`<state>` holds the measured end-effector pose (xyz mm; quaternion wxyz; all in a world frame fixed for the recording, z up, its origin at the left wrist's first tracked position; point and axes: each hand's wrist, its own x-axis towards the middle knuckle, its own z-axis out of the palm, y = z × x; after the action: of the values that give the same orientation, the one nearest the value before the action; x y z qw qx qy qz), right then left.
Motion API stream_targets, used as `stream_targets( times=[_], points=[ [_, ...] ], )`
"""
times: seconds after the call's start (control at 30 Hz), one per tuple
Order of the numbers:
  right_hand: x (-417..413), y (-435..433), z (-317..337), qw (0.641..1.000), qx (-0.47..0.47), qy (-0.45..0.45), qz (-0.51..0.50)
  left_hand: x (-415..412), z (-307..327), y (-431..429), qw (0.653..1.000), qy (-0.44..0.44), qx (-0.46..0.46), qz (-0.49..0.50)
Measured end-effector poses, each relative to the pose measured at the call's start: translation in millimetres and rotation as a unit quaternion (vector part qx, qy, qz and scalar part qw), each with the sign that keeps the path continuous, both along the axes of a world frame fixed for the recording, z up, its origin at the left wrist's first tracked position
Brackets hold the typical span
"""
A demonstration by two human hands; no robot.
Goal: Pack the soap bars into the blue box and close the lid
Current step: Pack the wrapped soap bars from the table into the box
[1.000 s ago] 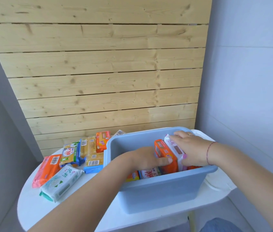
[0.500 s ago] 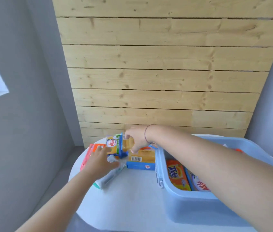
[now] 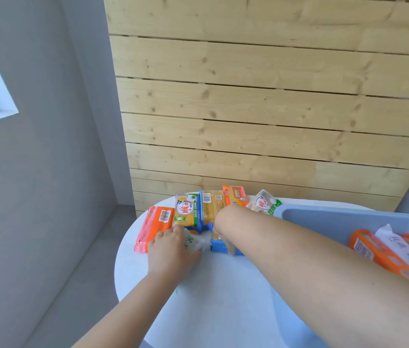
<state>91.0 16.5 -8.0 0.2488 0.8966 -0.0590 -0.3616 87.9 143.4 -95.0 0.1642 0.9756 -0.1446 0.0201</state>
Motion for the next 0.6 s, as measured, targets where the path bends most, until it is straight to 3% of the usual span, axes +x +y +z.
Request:
stream_targets(
  times=[0.13,0.2,0.3,0.4,0.5,0.6],
  points=[
    [3,-4,0,0.996,0.029,0.049,-0.073,-3,9,6,0.993,0.039,-0.111,0.019],
    [1,-6,4,0.997,0.015,0.058,-0.04,-5,17,7,0.987,0.062,-0.145,0.019],
    [-5,-6,17,0.999,0.033,0.029,-0.027,-14,32,11,0.975,0.077,-0.204,0.035],
    [-8,-5,35,0.99,0.122,-0.06,-0.032,-23,47,19,0.942,0.112,-0.311,0.059],
    [-21,-21,60,0.952,0.26,-0.156,-0.044,-30,76,25,0.878,0.16,-0.445,0.076],
    [-45,-46,95,0.867,0.433,-0.214,-0.122,-37,109,23,0.816,0.241,-0.522,0.065]
  ],
)
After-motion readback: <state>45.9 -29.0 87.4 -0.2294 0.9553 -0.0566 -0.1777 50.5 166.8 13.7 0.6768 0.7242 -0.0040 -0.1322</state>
